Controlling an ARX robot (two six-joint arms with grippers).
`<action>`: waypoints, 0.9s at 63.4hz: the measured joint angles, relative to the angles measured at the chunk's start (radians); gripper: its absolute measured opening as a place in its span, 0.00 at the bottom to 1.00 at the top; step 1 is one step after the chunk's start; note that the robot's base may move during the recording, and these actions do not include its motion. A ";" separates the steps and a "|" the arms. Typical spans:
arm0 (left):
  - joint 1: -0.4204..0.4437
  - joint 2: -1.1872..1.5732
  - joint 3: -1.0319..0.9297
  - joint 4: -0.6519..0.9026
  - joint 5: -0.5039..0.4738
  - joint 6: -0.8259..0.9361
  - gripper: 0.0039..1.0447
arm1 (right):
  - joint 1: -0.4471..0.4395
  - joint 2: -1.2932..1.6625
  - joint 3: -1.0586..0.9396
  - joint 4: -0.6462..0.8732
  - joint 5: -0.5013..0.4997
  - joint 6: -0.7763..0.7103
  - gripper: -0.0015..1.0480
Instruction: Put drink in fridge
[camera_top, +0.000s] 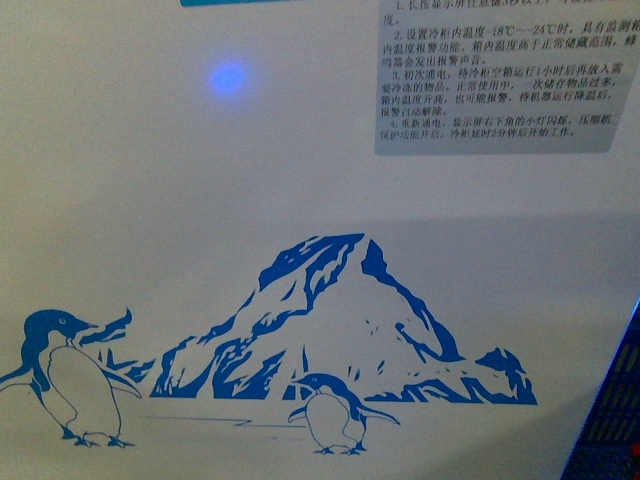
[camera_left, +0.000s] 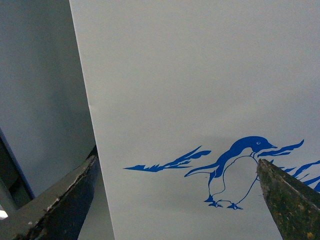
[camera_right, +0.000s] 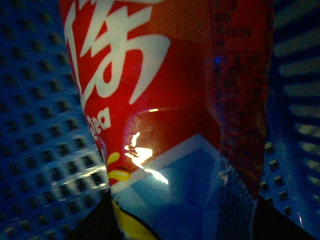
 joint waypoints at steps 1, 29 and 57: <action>0.000 0.000 0.000 0.000 0.000 0.000 0.92 | 0.004 -0.016 -0.012 0.004 -0.005 0.000 0.38; 0.000 0.000 0.000 0.000 0.000 0.000 0.92 | 0.094 -0.877 -0.409 -0.035 -0.146 -0.024 0.38; 0.000 0.000 0.000 0.000 0.000 0.000 0.92 | 0.161 -1.752 -0.572 -0.372 -0.093 0.011 0.38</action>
